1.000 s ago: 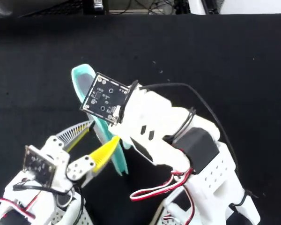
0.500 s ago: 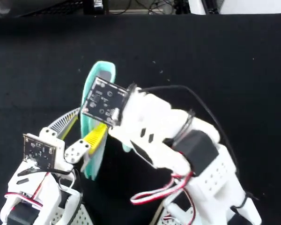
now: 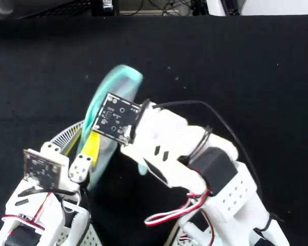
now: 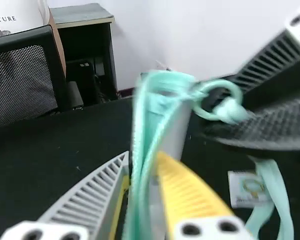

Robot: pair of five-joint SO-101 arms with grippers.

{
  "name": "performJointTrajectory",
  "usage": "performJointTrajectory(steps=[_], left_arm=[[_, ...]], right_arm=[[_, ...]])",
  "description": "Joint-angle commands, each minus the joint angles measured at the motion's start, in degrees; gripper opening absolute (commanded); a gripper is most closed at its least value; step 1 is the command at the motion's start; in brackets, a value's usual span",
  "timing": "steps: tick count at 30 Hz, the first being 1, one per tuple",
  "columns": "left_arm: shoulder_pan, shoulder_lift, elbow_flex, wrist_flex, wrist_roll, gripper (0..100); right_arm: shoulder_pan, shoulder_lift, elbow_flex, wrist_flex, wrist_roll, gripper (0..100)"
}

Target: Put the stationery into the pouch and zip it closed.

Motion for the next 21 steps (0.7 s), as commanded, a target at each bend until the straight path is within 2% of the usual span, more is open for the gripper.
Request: performJointTrajectory(steps=[1,9,13,18,21], left_arm=[[-0.57,0.09,-3.03,0.00,-3.08,3],[-0.22,0.09,-1.01,-0.09,-3.16,3],[5.14,0.09,0.57,-0.18,-3.43,3],[8.57,0.09,1.98,-0.18,-3.52,3],[8.57,0.09,1.98,-0.18,-3.52,3]], right_arm=[[0.35,-0.92,0.75,-1.05,-0.26,1.2],[-3.08,-3.91,-0.22,-0.88,-2.11,1.6],[-3.96,-4.26,0.04,-0.97,-2.55,1.9],[-3.96,-4.26,-0.04,-0.70,-2.64,14.1],[-3.96,-4.35,0.13,-0.62,-2.73,13.7]])
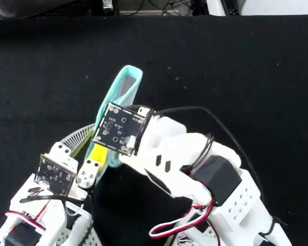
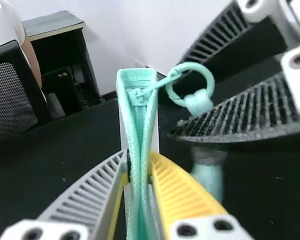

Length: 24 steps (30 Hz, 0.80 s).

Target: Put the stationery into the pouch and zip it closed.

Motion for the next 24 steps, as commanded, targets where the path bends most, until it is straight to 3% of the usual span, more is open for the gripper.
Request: performJointTrajectory(steps=[1,24], left_arm=[[0.84,0.09,0.31,0.09,-0.26,3],[0.84,0.09,0.57,0.44,-0.26,3]], right_arm=[[-0.53,-1.54,-0.57,-0.44,-0.53,12.9],[-0.18,-5.58,-5.41,5.80,-0.44,11.0]])
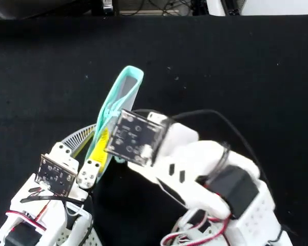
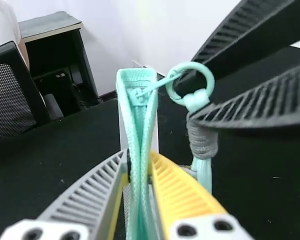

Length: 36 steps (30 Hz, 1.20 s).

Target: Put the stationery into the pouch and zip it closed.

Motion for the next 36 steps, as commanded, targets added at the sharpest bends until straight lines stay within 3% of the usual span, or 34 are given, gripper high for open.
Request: performJointTrajectory(steps=[1,12,16,20,22,30,36], left_arm=[[0.48,0.18,0.40,0.44,-0.18,3],[0.48,0.18,0.40,0.53,-0.18,3],[0.48,0.18,0.40,0.62,-0.18,3],[0.48,0.18,0.40,0.62,-0.18,3],[0.48,0.18,0.48,0.62,-0.18,3],[0.48,0.18,2.42,0.09,-0.26,3],[0.48,0.18,1.98,0.00,-0.26,3]], right_arm=[[-0.35,-1.54,-1.80,0.09,-0.44,11.0],[-0.26,-1.45,-0.75,-2.55,-0.44,10.9],[1.93,-1.54,3.56,-7.47,-0.53,10.9],[5.80,-1.98,8.66,-15.56,-4.04,1.0],[6.59,-1.98,8.66,-17.76,-5.10,2.0],[6.77,-1.54,1.89,-18.37,-4.66,1.2],[6.95,-1.45,0.75,-18.29,0.79,1.2]])
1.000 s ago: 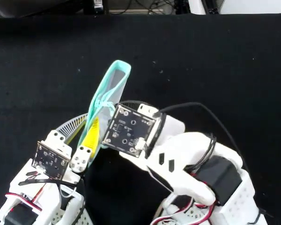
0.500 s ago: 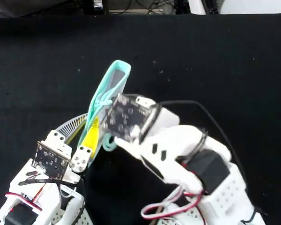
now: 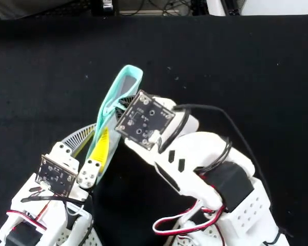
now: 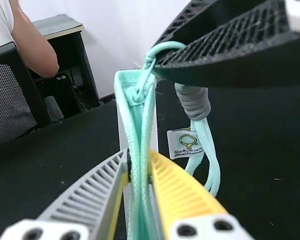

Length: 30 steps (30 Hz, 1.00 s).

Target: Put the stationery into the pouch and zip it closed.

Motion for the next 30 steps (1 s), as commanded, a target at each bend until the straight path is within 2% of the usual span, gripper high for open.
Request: performJointTrajectory(steps=[1,10,16,22,27,30], left_arm=[[0.40,0.18,1.01,0.35,-0.26,3],[0.40,0.18,1.54,-0.26,-0.26,3],[0.40,0.18,2.51,-0.88,-0.26,3],[0.40,0.18,2.42,-0.88,-0.26,3],[0.40,0.18,2.59,-0.88,-0.18,3],[0.40,0.18,2.59,-0.88,-0.09,3]], right_arm=[[1.49,-0.13,-4.62,-1.76,2.37,1.2],[8.18,-0.57,-3.74,-4.84,2.02,1.2],[8.09,-0.13,-3.74,-5.10,-2.99,1.2],[8.70,-0.13,1.80,-11.87,-4.75,1.2],[14.86,-0.13,6.46,-19.60,-4.84,1.2],[19.25,-0.04,6.64,-21.27,-7.91,1.2]])
